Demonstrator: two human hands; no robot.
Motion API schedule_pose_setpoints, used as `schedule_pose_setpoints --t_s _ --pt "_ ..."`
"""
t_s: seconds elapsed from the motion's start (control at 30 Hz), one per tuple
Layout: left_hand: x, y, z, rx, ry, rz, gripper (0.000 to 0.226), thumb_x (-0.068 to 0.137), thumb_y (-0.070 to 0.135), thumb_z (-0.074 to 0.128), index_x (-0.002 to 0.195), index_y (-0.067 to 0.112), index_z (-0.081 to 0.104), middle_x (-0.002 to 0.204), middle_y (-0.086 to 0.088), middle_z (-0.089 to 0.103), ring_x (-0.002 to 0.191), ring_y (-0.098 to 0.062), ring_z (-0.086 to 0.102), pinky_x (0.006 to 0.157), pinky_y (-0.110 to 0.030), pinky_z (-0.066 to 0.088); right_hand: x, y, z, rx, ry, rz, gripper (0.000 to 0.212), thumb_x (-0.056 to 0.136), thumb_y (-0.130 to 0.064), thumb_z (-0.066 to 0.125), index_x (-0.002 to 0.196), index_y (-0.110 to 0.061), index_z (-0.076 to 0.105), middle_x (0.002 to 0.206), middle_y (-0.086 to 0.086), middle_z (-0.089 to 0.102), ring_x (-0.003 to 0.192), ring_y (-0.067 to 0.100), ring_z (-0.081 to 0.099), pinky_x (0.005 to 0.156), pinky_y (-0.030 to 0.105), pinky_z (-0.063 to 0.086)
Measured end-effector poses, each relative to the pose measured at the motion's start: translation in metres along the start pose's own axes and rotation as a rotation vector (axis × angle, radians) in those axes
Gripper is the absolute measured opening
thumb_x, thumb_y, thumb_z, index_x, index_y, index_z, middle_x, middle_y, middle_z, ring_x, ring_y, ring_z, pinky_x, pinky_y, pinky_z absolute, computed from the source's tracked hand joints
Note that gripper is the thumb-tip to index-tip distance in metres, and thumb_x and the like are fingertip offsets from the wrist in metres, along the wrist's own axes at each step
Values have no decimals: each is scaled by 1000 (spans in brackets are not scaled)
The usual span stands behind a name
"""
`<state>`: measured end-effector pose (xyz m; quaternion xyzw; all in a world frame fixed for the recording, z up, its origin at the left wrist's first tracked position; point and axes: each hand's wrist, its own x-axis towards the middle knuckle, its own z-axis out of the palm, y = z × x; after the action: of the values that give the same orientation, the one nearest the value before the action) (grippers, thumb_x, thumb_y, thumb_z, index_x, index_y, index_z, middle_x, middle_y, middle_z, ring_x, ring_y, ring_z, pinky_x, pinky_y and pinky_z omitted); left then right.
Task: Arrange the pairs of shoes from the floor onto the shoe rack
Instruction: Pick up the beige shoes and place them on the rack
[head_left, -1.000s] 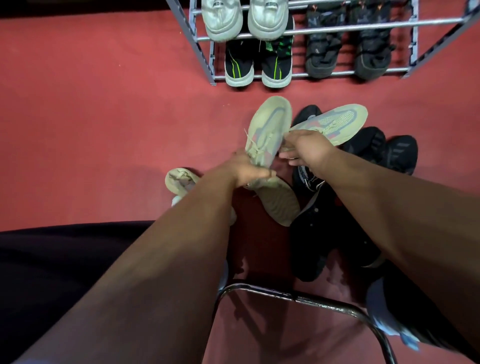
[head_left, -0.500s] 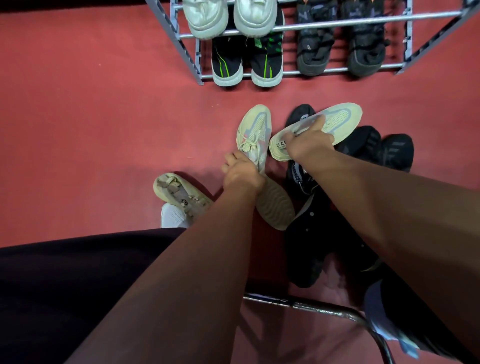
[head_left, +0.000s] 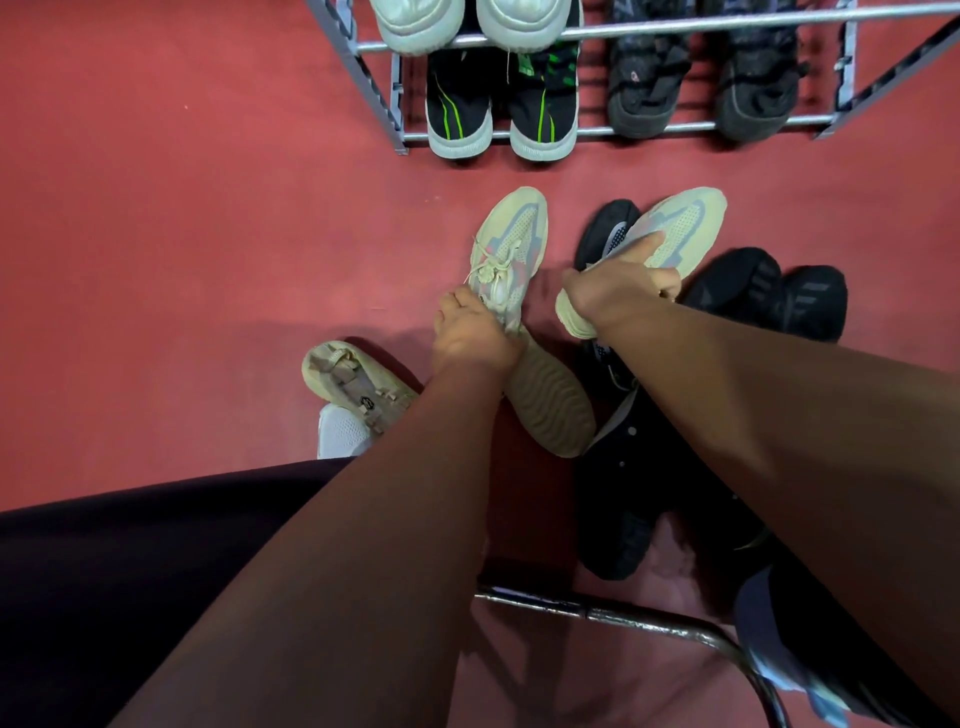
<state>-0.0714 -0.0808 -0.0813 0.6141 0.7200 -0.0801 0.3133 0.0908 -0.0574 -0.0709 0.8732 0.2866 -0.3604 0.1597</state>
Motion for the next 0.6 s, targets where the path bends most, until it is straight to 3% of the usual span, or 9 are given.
schedule_pose_setpoints --t_s 0.07,0.1,0.23,0.33,0.47,0.6 --pt "0 2 0 -3 -10 -19 79 84 46 75 139 5 37 139 -13 42 131 -32 44 106 -41 41 -2 8 1 71 5 1 114 90 -65 52 163 -15 -21 151 41 18 100 42 42 94 47 40" --pt "0 4 0 -9 -10 -31 76 83 46 75 136 6 38 137 -13 45 129 -32 47 103 -42 43 -5 16 -1 121 2 -6 115 89 -63 56 163 -17 -20 149 41 18 99 41 43 96 46 41" --pt "-5 11 -13 -22 0 -68 71 79 41 77 132 8 44 130 -12 53 120 -33 57 94 -41 50 -13 37 -12 271 11 -50 125 84 -55 72 163 -23 -19 151 30 21 122 42 52 104 44 44" --pt "-13 19 -29 -13 -15 -81 71 75 32 79 134 7 47 129 -12 56 116 -33 62 93 -40 54 -20 47 -21 271 64 -47 128 79 -60 74 164 -16 -9 154 29 29 136 40 43 110 48 42" --pt "-29 29 -53 -16 -28 -87 56 73 29 78 123 11 61 117 -9 68 105 -30 69 81 -32 55 -38 61 -42 305 125 -16 112 75 -65 74 157 -12 18 149 19 39 132 39 45 103 47 43" --pt "-55 42 -76 -53 -70 -56 41 79 30 80 114 14 65 102 -3 69 94 -29 68 73 -30 48 -64 82 -71 214 173 -95 98 80 -57 74 152 -10 26 147 15 41 134 40 41 101 46 43"
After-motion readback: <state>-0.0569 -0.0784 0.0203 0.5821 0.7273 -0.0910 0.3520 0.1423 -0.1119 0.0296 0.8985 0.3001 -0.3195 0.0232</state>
